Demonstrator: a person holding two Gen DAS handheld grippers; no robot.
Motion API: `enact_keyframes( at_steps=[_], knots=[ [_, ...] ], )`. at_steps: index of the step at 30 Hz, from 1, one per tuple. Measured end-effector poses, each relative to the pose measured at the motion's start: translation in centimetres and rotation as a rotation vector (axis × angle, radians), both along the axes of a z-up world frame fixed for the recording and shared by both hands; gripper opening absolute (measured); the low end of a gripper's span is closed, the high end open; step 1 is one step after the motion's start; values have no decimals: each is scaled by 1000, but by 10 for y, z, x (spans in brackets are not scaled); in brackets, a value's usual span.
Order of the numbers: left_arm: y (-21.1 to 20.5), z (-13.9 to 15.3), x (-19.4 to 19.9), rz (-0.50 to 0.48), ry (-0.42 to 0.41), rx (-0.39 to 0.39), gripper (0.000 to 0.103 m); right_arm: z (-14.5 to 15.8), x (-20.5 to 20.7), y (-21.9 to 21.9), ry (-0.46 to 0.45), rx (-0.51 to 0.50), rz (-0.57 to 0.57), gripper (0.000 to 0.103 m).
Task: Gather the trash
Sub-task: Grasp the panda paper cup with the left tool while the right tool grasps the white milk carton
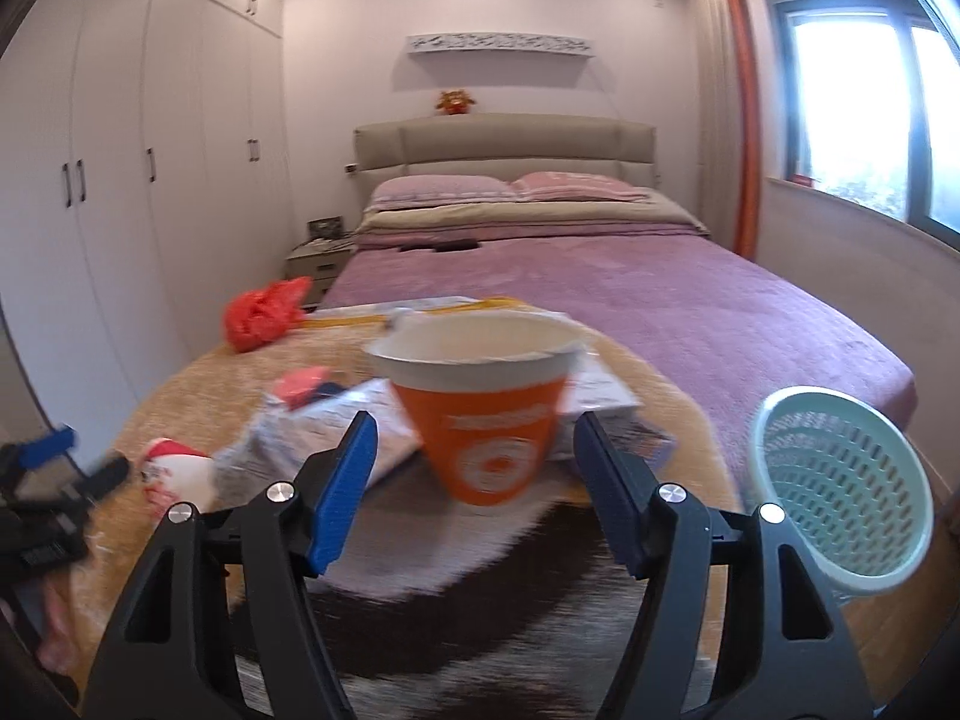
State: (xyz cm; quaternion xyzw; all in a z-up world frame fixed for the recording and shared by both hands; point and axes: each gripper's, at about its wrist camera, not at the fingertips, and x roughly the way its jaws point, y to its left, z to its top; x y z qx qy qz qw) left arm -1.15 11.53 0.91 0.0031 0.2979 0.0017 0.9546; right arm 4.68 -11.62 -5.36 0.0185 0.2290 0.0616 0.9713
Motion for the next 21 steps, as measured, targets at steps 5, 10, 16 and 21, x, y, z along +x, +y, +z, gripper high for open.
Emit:
enact_keyframes(
  at_steps=[5, 10, 16, 21],
  knots=[
    [3, -16, 9, -35, 69, 17, 96, 2, 9, 38, 59, -3, 36, 78],
    [7, -26, 25, -95, 90, -9, 95, -7, 30, 48, 185, 53, 34, 83],
    [-4, -45, 47, -142, 153, 42, 95, -23, 57, 53, 314, 140, 30, 85],
    [-12, -48, 53, -149, 162, 63, 89, -32, 74, 58, 399, 197, 32, 85]
  ],
)
